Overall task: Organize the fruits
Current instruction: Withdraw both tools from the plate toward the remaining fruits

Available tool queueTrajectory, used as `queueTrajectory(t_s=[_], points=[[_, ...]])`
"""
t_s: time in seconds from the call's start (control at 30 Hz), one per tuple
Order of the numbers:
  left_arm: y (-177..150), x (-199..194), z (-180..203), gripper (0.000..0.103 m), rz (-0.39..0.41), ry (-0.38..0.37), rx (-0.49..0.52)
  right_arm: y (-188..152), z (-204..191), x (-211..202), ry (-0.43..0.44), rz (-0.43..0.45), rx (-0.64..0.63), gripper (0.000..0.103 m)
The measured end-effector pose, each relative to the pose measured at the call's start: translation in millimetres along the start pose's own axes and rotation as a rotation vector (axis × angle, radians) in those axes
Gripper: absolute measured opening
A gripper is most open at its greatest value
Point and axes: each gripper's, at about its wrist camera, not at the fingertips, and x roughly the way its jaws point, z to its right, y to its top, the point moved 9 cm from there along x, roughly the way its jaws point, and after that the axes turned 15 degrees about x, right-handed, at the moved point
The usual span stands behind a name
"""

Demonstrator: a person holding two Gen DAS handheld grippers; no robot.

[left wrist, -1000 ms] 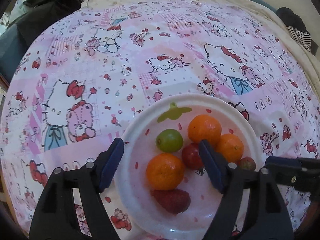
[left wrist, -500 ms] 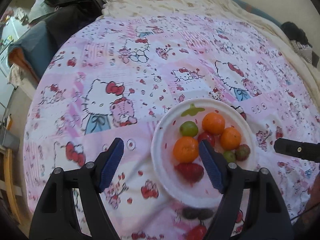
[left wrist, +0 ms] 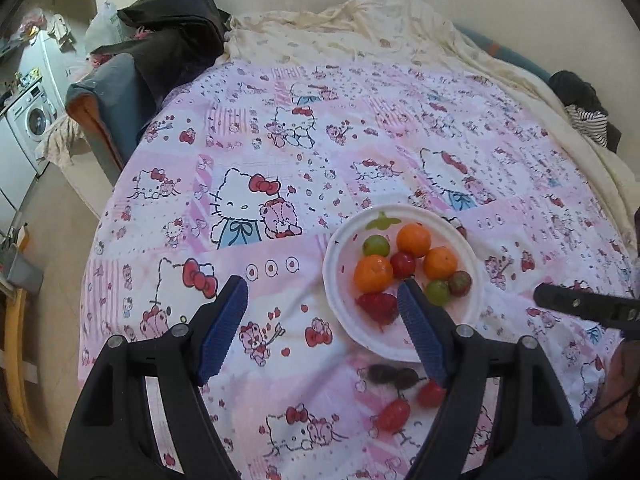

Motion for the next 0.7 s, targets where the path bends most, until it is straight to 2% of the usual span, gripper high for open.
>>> queueTrajectory(t_s=[0.27, 0.7], points=[[-16, -21, 3, 0.074, 0.004, -0.007, -0.038, -24, 7, -12, -0.009, 0.011, 0.012, 0.057], [-59, -28, 5, 0.074, -0.068, -0.003, -0.064, -60, 14, -2, -0.037, -0.028, 0.027, 0.057]])
